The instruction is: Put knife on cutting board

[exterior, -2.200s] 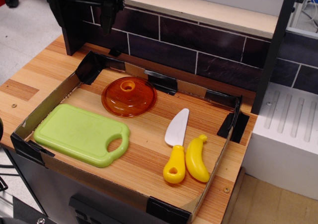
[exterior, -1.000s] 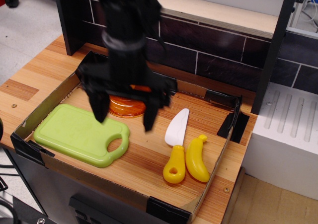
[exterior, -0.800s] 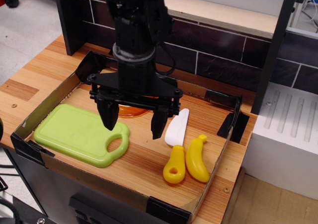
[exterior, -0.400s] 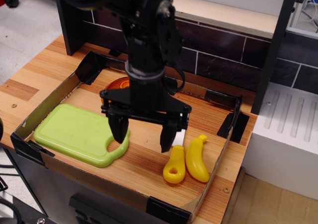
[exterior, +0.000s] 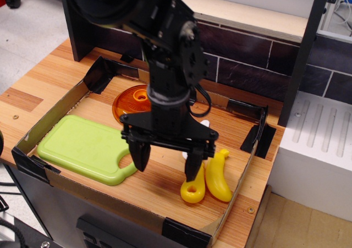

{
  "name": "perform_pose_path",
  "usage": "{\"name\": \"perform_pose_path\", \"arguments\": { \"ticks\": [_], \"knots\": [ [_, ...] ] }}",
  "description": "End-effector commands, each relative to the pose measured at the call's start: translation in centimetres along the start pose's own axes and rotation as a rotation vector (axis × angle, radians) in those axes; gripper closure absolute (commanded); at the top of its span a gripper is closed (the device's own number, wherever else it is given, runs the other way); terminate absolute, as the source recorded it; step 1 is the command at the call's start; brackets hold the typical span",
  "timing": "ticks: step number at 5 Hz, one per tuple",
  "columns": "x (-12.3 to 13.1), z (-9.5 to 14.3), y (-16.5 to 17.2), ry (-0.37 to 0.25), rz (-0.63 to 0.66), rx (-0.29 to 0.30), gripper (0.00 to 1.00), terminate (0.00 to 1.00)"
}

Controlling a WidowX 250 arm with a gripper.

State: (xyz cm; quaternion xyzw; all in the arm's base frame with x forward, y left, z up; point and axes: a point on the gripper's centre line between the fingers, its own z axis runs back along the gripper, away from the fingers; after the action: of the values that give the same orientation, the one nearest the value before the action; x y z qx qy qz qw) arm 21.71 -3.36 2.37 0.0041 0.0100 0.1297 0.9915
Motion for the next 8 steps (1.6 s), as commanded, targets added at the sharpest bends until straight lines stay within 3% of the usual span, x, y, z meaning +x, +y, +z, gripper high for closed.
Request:
{"name": "perform_pose_path", "arguments": {
  "ticks": [1, 4, 5, 6, 8],
  "knots": [
    [0.4, -0.5, -1.0, -0.004, 0.008, 0.003, 0.00, 0.00],
    [0.1, -1.0, -1.2, -0.017, 0.013, 0.006, 0.00, 0.00],
    [-0.2, -1.8, -1.0, -0.029, 0.001, 0.031, 0.00, 0.00],
    [-0.6, -2.0, -0.9, -0.024, -0.004, 0.031, 1.00, 0.00],
    [-1.2, -1.4, -0.3, -0.020, -0.053, 0.026, 1.00, 0.00]
  ]
}}
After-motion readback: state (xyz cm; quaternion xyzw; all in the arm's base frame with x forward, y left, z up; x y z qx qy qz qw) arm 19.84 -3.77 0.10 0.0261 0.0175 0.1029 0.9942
